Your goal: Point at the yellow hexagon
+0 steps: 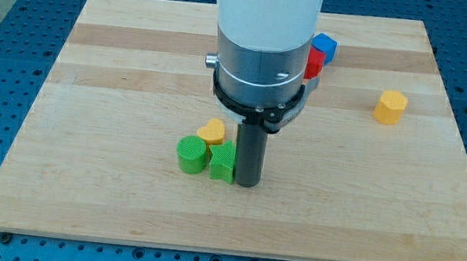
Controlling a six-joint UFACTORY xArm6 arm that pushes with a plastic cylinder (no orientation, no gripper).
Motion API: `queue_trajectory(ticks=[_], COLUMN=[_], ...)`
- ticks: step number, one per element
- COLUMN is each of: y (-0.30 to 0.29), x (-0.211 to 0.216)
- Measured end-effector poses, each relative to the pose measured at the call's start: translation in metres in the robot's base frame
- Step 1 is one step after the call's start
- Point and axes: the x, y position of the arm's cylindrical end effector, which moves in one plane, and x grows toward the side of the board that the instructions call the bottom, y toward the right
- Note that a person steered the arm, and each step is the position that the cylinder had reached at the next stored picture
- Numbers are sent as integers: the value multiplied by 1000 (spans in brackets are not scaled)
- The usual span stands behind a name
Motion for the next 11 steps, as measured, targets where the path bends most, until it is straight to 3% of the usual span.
queue_trajectory(ticks=[1,3,6,8,11], y=[15,126,263,248,207], x=[-1,-28,-99,-149,-121])
